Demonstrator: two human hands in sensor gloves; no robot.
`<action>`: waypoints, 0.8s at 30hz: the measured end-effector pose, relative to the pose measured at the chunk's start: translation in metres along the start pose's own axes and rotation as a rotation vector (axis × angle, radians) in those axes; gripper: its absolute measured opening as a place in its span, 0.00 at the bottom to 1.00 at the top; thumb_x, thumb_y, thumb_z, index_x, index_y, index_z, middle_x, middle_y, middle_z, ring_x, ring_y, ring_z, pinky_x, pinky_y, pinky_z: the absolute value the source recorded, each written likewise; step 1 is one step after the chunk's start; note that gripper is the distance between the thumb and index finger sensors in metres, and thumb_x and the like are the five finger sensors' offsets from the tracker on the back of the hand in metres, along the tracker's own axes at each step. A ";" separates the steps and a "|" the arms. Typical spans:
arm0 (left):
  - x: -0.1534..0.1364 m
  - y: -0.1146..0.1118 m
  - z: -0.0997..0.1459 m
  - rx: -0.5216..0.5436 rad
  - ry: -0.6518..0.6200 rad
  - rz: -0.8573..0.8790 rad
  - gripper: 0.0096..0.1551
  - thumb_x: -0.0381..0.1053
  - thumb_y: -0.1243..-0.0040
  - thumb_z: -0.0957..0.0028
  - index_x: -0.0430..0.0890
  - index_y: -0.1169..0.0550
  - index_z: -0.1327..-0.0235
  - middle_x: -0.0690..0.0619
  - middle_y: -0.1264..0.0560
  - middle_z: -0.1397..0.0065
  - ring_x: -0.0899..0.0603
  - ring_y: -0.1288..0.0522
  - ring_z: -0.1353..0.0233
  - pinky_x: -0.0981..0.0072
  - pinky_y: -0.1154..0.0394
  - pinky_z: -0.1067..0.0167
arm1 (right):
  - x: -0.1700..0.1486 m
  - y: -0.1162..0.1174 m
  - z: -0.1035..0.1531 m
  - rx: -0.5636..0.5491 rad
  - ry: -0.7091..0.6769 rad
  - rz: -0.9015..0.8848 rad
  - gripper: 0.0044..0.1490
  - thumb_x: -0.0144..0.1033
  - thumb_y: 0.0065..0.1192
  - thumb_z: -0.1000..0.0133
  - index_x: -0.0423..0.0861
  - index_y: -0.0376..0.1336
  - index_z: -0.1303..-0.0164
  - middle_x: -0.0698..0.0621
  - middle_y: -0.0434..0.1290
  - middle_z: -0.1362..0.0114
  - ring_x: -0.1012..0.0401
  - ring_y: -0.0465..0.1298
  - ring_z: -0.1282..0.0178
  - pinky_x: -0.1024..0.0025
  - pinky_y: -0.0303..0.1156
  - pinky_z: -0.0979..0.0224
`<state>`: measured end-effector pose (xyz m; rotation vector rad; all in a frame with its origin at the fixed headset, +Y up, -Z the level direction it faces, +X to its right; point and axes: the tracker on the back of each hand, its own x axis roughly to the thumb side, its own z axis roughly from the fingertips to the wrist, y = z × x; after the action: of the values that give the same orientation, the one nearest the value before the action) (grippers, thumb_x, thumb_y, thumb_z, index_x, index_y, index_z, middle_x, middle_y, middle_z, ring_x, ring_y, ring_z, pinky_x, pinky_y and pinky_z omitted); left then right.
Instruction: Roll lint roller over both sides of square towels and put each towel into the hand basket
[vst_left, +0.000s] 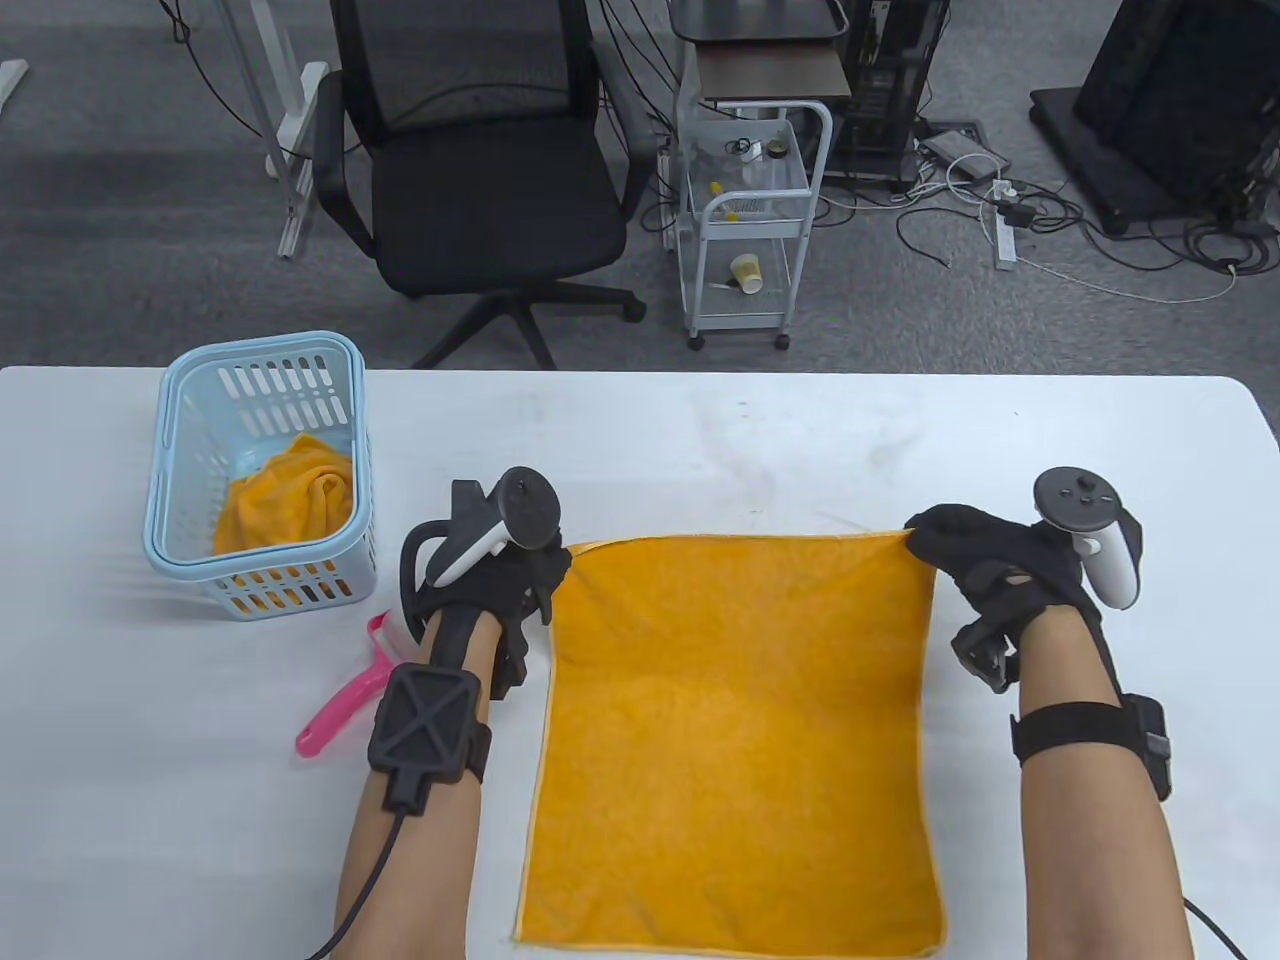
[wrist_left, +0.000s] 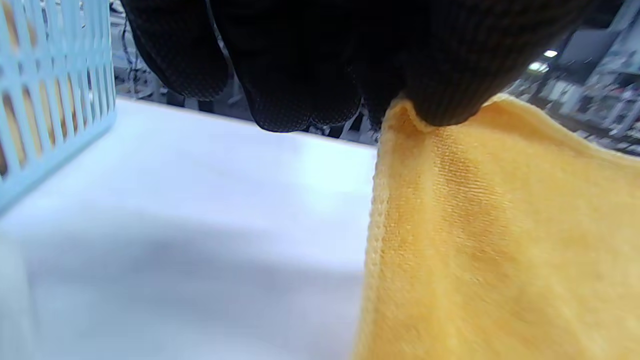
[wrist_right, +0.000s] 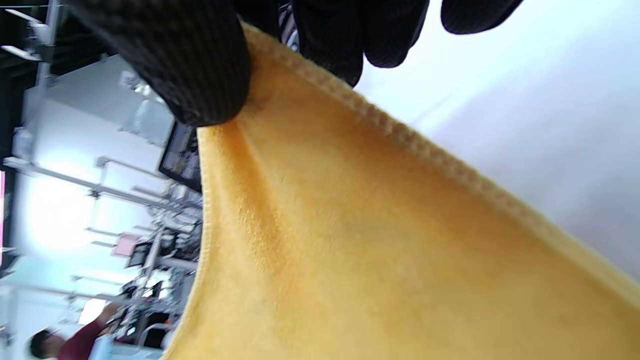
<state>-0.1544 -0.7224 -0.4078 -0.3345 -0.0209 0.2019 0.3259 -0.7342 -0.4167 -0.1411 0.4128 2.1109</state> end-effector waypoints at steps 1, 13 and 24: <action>-0.001 -0.006 -0.005 0.001 0.024 0.007 0.18 0.59 0.38 0.44 0.57 0.23 0.43 0.51 0.32 0.19 0.36 0.28 0.23 0.31 0.35 0.27 | -0.002 0.004 -0.004 -0.017 0.013 0.012 0.25 0.45 0.68 0.41 0.48 0.69 0.36 0.38 0.60 0.18 0.36 0.56 0.18 0.29 0.55 0.25; -0.004 -0.020 -0.006 0.087 0.090 -0.049 0.39 0.65 0.43 0.46 0.54 0.37 0.23 0.46 0.44 0.13 0.32 0.36 0.18 0.32 0.37 0.26 | -0.003 0.036 -0.005 -0.142 0.013 0.244 0.47 0.52 0.65 0.43 0.49 0.51 0.17 0.37 0.49 0.15 0.35 0.48 0.17 0.30 0.52 0.24; -0.050 -0.011 0.082 0.033 0.091 -0.180 0.39 0.67 0.41 0.48 0.55 0.33 0.24 0.46 0.41 0.13 0.32 0.34 0.18 0.32 0.36 0.27 | -0.011 0.063 0.043 -0.026 -0.077 0.736 0.41 0.52 0.65 0.43 0.53 0.57 0.19 0.38 0.48 0.14 0.36 0.46 0.15 0.28 0.51 0.24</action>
<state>-0.2055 -0.7164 -0.3259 -0.3072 0.0419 0.0089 0.2815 -0.7592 -0.3584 0.0968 0.4318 2.8327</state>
